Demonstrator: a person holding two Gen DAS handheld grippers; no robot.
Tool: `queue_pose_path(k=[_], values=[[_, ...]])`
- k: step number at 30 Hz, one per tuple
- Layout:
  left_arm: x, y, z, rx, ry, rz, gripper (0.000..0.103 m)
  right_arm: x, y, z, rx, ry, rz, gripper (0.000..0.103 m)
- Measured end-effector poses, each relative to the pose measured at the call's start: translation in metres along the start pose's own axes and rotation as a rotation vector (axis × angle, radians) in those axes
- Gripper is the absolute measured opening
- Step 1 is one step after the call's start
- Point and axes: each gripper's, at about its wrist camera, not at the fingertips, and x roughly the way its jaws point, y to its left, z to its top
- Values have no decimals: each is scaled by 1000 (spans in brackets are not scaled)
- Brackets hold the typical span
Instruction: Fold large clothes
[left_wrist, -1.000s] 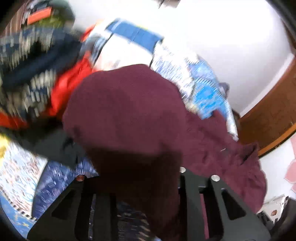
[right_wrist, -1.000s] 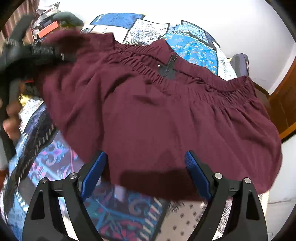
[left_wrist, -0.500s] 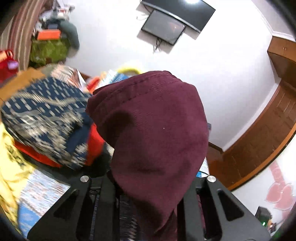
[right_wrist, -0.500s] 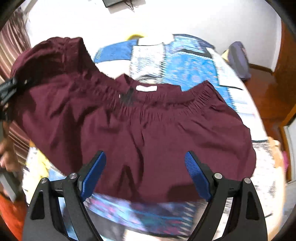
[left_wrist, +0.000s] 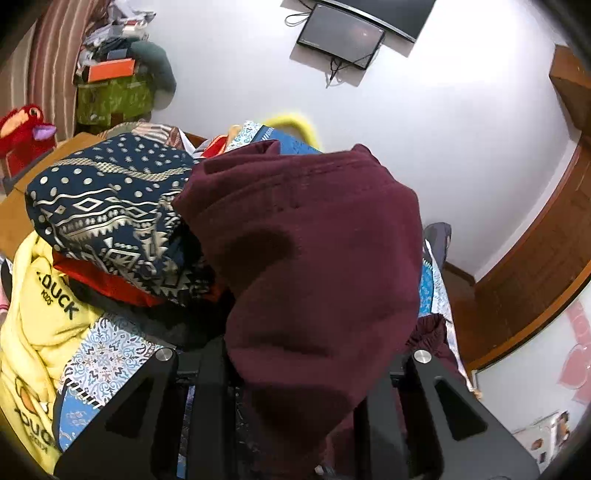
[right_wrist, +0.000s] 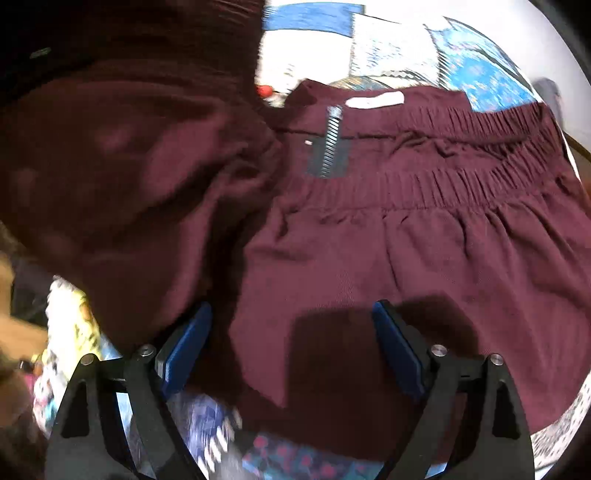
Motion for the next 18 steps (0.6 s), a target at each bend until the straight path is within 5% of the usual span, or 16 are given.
queue_pose_path(k=[3, 8, 12, 15, 18], values=[[0, -26, 4, 46, -5, -24, 18, -34, -19, -14, 4, -54, 23, 85], [-8, -95, 7, 141, -51, -128, 18, -103, -82, -48, 87, -218, -74, 85], [-2, -170, -22, 317, -67, -173, 18, -150, -135, -85, 234, -291, -166, 85], [21, -211, -63, 469, -1, -165, 18, -167, -163, -104, 286, -301, -293, 85], [58, -234, -117, 638, 150, -152, 21, -170, -180, -110, 318, -278, -336, 85]])
